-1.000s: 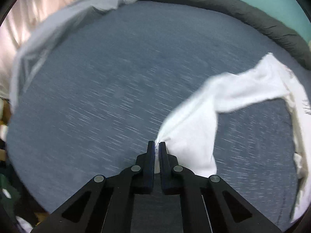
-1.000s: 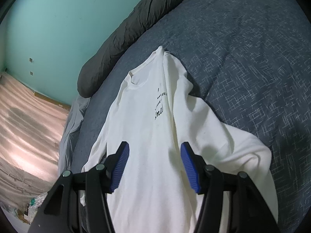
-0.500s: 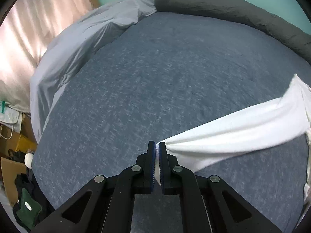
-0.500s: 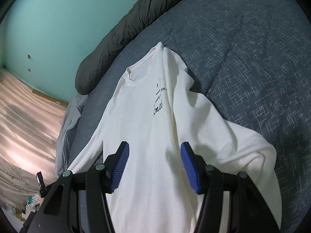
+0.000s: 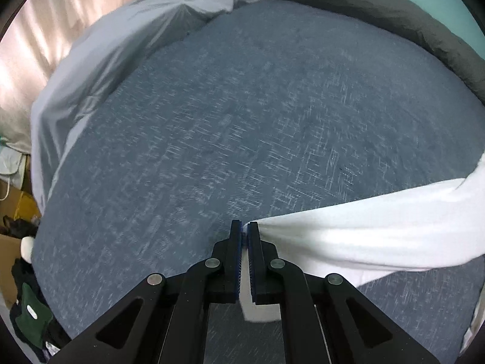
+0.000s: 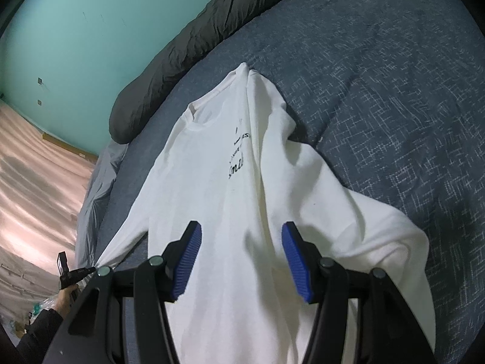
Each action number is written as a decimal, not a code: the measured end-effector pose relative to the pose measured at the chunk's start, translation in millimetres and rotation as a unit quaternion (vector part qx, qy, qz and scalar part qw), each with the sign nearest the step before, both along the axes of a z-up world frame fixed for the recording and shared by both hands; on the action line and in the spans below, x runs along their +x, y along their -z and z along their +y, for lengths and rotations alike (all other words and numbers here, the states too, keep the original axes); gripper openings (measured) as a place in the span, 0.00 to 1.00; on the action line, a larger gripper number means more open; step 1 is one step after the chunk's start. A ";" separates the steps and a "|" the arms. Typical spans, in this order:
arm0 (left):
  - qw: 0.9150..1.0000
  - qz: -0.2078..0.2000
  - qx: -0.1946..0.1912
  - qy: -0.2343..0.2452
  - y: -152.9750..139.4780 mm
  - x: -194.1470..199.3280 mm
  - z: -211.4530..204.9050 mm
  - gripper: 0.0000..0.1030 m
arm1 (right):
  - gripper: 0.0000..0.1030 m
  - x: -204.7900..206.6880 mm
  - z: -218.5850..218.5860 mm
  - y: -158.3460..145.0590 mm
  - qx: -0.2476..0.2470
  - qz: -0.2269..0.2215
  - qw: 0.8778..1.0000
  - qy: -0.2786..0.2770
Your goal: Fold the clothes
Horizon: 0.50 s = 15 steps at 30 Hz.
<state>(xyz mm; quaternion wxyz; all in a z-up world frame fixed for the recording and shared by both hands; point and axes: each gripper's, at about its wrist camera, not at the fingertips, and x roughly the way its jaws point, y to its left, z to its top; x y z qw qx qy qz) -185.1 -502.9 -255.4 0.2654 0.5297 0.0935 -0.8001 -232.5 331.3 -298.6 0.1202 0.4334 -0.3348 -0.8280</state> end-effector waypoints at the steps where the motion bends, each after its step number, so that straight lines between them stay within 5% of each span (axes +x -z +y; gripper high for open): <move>1: 1.000 -0.003 0.000 0.003 2.4 -2.5 0.5 0.05 | 0.54 -1.1 -1.0 1.1 0.001 -0.001 1.000 0.000; 5: 1.000 0.003 0.011 0.004 4.9 -1.1 -3.1 0.10 | 0.54 -5.2 -6.4 2.0 0.003 -0.002 1.000 -0.004; 9: 0.999 0.029 0.026 -0.039 -2.4 21.3 -25.0 0.33 | 0.54 -6.2 -13.4 -7.5 -0.001 0.014 1.000 -0.011; 15: 0.991 0.073 0.095 -0.058 1.1 62.7 -23.8 0.33 | 0.54 -2.8 -22.9 -14.6 -0.003 0.024 0.999 -0.020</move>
